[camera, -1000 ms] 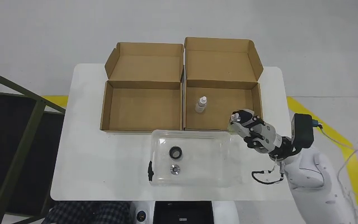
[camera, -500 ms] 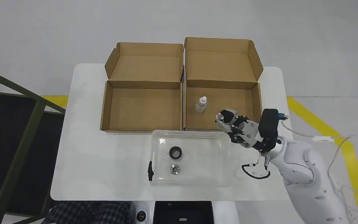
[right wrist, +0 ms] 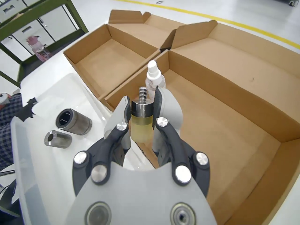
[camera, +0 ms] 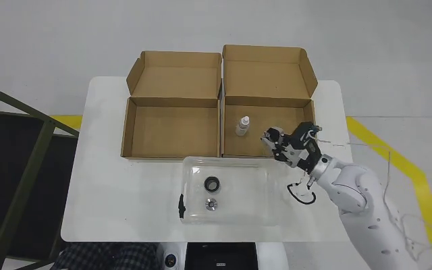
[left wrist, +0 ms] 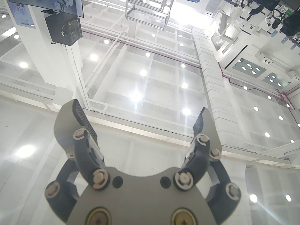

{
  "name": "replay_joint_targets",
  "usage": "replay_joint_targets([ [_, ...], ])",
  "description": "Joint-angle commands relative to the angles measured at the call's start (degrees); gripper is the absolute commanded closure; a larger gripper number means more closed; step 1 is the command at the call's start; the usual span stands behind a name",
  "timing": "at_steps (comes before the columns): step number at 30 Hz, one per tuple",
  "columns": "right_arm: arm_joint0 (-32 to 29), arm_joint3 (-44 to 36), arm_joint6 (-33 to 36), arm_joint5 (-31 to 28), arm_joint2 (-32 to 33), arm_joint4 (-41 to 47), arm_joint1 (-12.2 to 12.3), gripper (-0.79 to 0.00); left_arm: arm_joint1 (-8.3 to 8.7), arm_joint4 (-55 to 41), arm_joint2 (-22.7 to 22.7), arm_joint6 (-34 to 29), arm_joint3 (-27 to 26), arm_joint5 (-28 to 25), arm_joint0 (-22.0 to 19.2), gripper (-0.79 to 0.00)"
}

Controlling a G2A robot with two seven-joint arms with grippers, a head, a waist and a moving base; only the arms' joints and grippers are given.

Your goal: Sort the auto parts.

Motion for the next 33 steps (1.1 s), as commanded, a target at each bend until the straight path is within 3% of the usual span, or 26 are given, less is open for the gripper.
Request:
replay_joint_targets([
  [1, 1.4, 0.7, 2.2, 1.5, -1.0, -0.9, -0.1, 0.0, 0.0, 0.0, 0.0, 0.0, 0.0, 0.0, 0.0, -0.785],
  [14, 10.1, 8.5, 12.7, 9.8, -8.9, -2.6, -1.6, 0.0, 0.0, 0.0, 0.0, 0.0, 0.0, 0.0, 0.0, -0.785],
  [18, 11.7, 9.8, 15.0, 11.3, -10.0, -2.3, -1.9, -0.339, 0.0, 0.0, 0.0, 0.0, 0.0, 0.0, 0.0, -0.785],
  [24, 13.7, 11.3, 18.2, 12.2, -11.4, -1.6, -2.2, -0.406, 0.0, 0.0, 0.0, 0.0, 0.0, 0.0, 0.0, -0.785],
  [25, 14.0, 11.5, 18.5, 12.4, -11.6, -1.5, -2.3, -0.502, 0.0, 0.0, 0.0, 0.0, 0.0, 0.0, 0.0, -0.785],
  [26, 14.2, 11.6, 18.7, 12.5, -11.8, -1.4, -2.3, -0.542, 0.0, 0.0, 0.0, 0.0, 0.0, 0.0, 0.0, -0.785],
  [30, 14.0, 10.6, 18.2, 12.4, -11.6, -1.4, -2.3, -0.622, 0.0, 0.0, 0.0, 0.0, 0.0, 0.0, 0.0, -0.785],
  [33, 12.5, 7.5, 18.2, 11.9, -10.1, -1.9, -2.0, -0.742, 0.0, 0.0, 0.0, 0.0, 0.0, 0.0, 0.0, -0.785],
])
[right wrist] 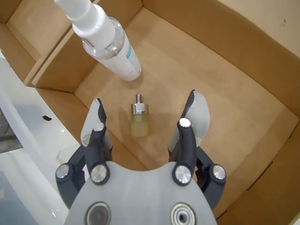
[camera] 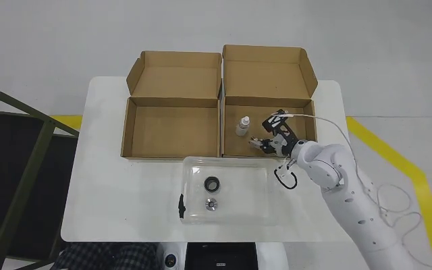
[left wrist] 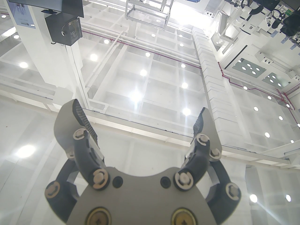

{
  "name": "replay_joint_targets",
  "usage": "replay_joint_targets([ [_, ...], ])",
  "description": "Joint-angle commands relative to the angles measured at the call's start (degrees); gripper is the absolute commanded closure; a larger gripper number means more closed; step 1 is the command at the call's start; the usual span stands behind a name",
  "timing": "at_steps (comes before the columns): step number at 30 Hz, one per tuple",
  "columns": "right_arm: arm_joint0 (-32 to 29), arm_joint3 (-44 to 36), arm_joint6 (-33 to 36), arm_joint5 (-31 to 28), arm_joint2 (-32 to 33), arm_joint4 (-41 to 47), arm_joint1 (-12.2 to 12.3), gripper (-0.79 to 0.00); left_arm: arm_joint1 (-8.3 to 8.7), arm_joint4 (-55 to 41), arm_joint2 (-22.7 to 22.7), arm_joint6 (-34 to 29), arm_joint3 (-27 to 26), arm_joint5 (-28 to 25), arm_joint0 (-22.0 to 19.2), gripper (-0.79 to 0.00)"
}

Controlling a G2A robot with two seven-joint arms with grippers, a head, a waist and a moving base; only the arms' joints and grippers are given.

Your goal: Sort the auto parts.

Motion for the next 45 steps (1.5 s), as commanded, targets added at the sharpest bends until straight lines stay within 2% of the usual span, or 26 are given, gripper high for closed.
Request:
replay_joint_targets([
  [1, -1.3, -2.4, 0.3, -0.5, 1.2, -0.2, 0.3, -0.785, 0.0, 0.0, 0.0, 0.0, 0.0, 0.0, 0.0, -0.785],
  [11, -10.1, -18.1, 2.9, -6.8, 7.7, -0.1, 2.0, -0.785, 0.0, 0.0, 0.0, 0.0, 0.0, 0.0, 0.0, -0.785],
  [19, -16.2, -26.8, -0.4, -12.6, 8.8, -2.6, 2.7, -0.785, 0.0, 0.0, 0.0, 0.0, 0.0, 0.0, 0.0, -0.785],
  [28, -18.6, -31.6, -2.5, -14.3, 1.5, -12.5, 2.6, -0.785, 0.0, 0.0, 0.0, 0.0, 0.0, 0.0, 0.0, -0.785],
  [38, -13.3, -28.7, -2.1, -12.6, -9.1, -21.4, 1.3, -0.785, 0.0, 0.0, 0.0, 0.0, 0.0, 0.0, 0.0, -0.785],
  [45, -10.2, -25.7, -1.5, -9.7, -13.9, -25.0, 0.2, -0.785, 0.0, 0.0, 0.0, 0.0, 0.0, 0.0, 0.0, -0.785],
])
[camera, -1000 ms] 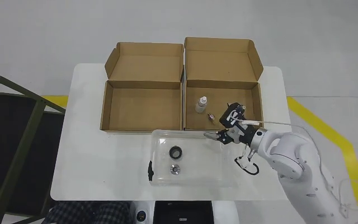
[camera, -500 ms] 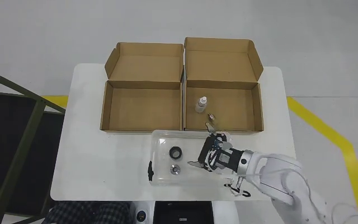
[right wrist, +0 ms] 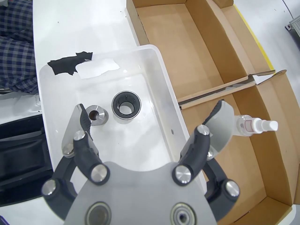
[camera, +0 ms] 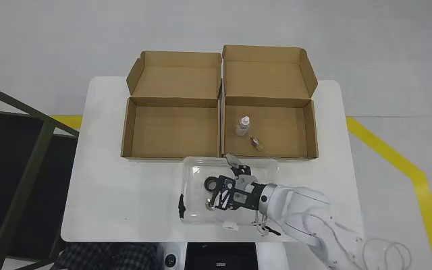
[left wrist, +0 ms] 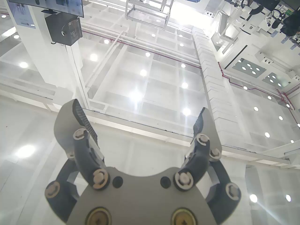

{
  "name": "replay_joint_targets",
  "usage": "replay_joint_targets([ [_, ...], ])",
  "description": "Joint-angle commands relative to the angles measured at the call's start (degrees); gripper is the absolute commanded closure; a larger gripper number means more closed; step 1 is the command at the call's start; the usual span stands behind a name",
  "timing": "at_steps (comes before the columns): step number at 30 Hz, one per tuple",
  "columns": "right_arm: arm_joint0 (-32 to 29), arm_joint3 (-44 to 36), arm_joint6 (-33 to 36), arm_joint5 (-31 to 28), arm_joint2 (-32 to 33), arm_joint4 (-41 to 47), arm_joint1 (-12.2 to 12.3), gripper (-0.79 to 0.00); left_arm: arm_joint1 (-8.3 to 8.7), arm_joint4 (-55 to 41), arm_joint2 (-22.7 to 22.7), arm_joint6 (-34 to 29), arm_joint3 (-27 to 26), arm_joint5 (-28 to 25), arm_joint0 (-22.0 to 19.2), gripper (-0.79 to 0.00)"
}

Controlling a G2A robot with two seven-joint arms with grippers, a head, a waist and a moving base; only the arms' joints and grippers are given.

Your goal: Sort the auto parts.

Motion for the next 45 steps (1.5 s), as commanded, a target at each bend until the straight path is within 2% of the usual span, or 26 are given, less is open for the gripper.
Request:
replay_joint_targets([
  [1, 0.7, 0.7, 0.4, 0.7, -1.0, -0.5, -0.3, -0.785, 0.0, 0.0, 0.0, 0.0, 0.0, 0.0, 0.0, -0.785],
  [9, 2.4, 2.8, 1.0, 1.8, -4.4, -2.4, -1.2, -0.785, 0.0, 0.0, 0.0, 0.0, 0.0, 0.0, 0.0, -0.785],
  [16, 3.6, 4.7, 1.4, 1.5, -6.8, -3.3, -1.9, -0.699, 0.0, 0.0, 0.0, 0.0, 0.0, 0.0, 0.0, -0.785],
  [21, 4.7, 6.7, 1.6, 1.4, -7.8, -3.0, -2.4, -0.668, 0.0, 0.0, 0.0, 0.0, 0.0, 0.0, 0.0, -0.785],
  [22, 4.8, 7.0, 1.6, 1.4, -7.9, -2.9, -2.4, -0.622, 0.0, 0.0, 0.0, 0.0, 0.0, 0.0, 0.0, -0.785],
  [24, 5.1, 7.7, 1.6, 1.5, -8.0, -2.5, -2.6, -0.588, 0.0, 0.0, 0.0, 0.0, 0.0, 0.0, 0.0, -0.785],
  [29, 5.4, 9.1, 1.6, 1.4, -8.0, -2.0, -2.9, -0.566, 0.0, 0.0, 0.0, 0.0, 0.0, 0.0, 0.0, -0.785],
  [32, 5.7, 10.6, 1.6, 1.2, -8.0, -1.4, -3.0, -0.517, 0.0, 0.0, 0.0, 0.0, 0.0, 0.0, 0.0, -0.785],
  [45, 8.3, 16.1, 0.6, 0.3, -9.5, 0.5, -4.2, -0.502, 0.0, 0.0, 0.0, 0.0, 0.0, 0.0, 0.0, -0.785],
])
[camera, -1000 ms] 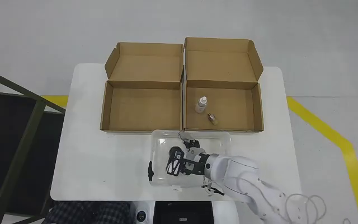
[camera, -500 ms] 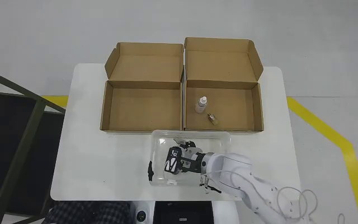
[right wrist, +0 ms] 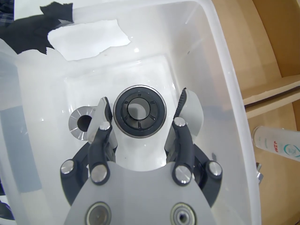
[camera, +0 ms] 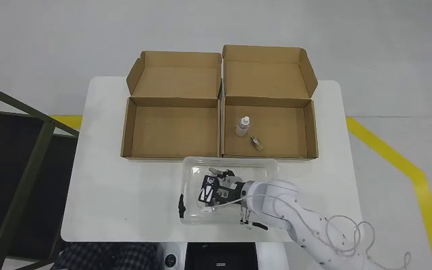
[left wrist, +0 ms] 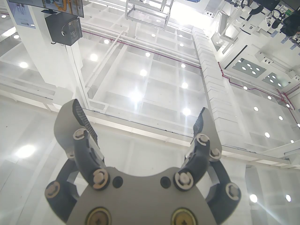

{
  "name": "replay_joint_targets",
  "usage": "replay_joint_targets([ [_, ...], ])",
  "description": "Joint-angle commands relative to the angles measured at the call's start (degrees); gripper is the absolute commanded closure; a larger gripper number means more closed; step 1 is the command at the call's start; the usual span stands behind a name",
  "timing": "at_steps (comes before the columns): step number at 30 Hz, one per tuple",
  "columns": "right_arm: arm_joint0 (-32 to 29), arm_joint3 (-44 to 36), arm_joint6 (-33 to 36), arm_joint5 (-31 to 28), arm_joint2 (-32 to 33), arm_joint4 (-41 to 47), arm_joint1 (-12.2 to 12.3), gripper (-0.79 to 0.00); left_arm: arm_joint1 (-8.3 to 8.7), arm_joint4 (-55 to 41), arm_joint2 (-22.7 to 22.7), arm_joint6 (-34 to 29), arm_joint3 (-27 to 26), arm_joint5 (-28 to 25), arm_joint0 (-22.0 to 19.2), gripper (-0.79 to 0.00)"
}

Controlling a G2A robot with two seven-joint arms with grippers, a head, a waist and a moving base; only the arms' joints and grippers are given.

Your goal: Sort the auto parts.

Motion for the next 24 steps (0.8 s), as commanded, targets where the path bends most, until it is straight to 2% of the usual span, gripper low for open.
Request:
replay_joint_targets([
  [1, 0.5, 0.9, -0.2, -0.2, -0.2, 0.3, -0.2, -0.496, 0.0, 0.0, 0.0, 0.0, 0.0, 0.0, 0.0, -0.785],
  [4, 1.0, 1.9, -0.3, -0.6, -0.5, 0.6, -0.4, -0.489, 0.0, 0.0, 0.0, 0.0, 0.0, 0.0, 0.0, -0.785],
  [6, 1.3, 2.3, -0.5, -0.8, -0.6, 0.8, -0.6, -0.379, 0.0, 0.0, 0.0, 0.0, 0.0, 0.0, 0.0, -0.785],
  [9, 1.3, 2.2, -0.9, -1.3, -0.6, 1.0, -0.6, -0.292, 0.0, 0.0, 0.0, 0.0, 0.0, 0.0, 0.0, -0.785],
  [12, 1.1, 1.7, -1.3, -2.2, -0.3, 0.9, -0.6, -0.034, 0.0, 0.0, 0.0, 0.0, 0.0, 0.0, 0.0, -0.785],
  [13, 1.0, 1.6, -1.4, -2.4, -0.2, 0.9, -0.5, 0.0, 0.0, 0.0, 0.0, 0.0, 0.0, 0.0, 0.0, -0.785],
  [24, 0.3, 0.3, -3.8, -5.4, 1.7, 2.5, -0.2, 0.0, 0.0, 0.0, 0.0, 0.0, 0.0, 0.0, 0.0, -0.785],
])
